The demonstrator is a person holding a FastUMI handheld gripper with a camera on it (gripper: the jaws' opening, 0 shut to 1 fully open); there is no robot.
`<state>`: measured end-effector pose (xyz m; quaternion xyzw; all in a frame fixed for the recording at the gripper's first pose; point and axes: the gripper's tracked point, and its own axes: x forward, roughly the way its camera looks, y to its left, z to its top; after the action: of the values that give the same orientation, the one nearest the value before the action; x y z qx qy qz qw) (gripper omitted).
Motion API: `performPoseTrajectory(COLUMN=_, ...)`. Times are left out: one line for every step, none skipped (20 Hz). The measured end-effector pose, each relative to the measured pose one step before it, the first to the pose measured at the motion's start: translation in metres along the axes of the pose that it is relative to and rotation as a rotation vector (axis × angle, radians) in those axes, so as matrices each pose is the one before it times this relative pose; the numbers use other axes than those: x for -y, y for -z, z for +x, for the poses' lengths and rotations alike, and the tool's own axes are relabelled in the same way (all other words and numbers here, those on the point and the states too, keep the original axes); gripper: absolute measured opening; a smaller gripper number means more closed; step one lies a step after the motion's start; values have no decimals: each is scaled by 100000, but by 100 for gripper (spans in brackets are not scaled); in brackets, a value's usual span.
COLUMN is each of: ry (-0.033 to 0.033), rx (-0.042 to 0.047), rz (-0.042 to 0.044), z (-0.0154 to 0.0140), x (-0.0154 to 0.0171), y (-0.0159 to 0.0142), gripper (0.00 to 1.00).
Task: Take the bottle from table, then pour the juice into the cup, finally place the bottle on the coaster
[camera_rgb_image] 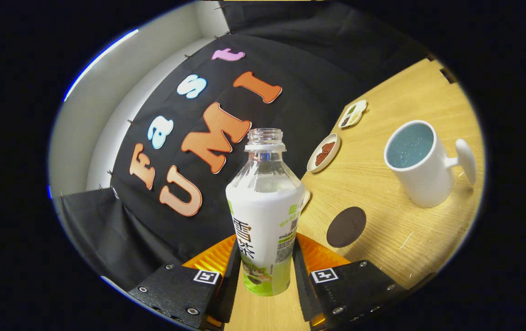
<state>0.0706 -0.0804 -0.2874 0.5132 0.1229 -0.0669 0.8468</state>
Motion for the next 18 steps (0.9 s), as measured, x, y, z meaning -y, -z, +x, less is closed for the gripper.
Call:
performPoseTrajectory(ry=-379, rx=316, rz=4434, z=251, x=261, y=-155, gripper=58)
performPoseTrajectory(ry=-112, rx=457, rz=4075, z=398, x=153, y=-95, gripper=58)
performPoseTrajectory(ry=-142, rx=566, rz=3335, z=341, x=210, y=-106, gripper=58)
performPoseTrajectory(ry=132, rx=409, rz=3231, z=332, x=159, y=-161, gripper=58)
performPoseTrajectory(ry=162, rx=472, rz=3665, z=112, x=360, y=-110, gripper=58)
performPoseTrajectory(ry=29, rx=692, rz=3687, z=-93, x=-43, y=-290, gripper=58)
performPoseTrajectory(ry=-49, rx=926, rz=3645, z=-9, x=22, y=-208, gripper=57)
performPoseTrajectory(ry=-149, rx=840, rz=3028, z=-384, x=151, y=-268, gripper=57)
performPoseTrajectory(ry=-183, rx=858, rz=2896, z=-127, x=-45, y=-347, gripper=58)
performPoseTrajectory(ry=-518, rx=765, rz=3059, z=-39, x=-131, y=-369, gripper=57)
performPoseTrajectory(ry=-806, rx=761, rz=3309, z=-47, x=-79, y=-298, gripper=58)
performPoseTrajectory(ry=-557, rx=650, rz=3239, z=-19, x=-60, y=-310, gripper=57)
performPoseTrajectory(ry=104, rx=740, rz=2769, z=44, x=20, y=-297, gripper=58)
performPoseTrajectory(ry=516, rx=561, rz=2447, z=190, x=-145, y=-126, gripper=57)
performPoseTrajectory(ry=274, rx=334, rz=2386, z=90, x=-105, y=-196, gripper=57)
performPoseTrajectory(ry=-89, rx=223, rz=2706, z=262, x=-262, y=-37, gripper=58)
performPoseTrajectory(ry=-658, rx=289, rz=2876, z=245, x=-273, y=-132, gripper=58)
performPoseTrajectory(ry=-1431, rx=145, rz=2414, z=-12, x=-468, y=-64, gripper=57)
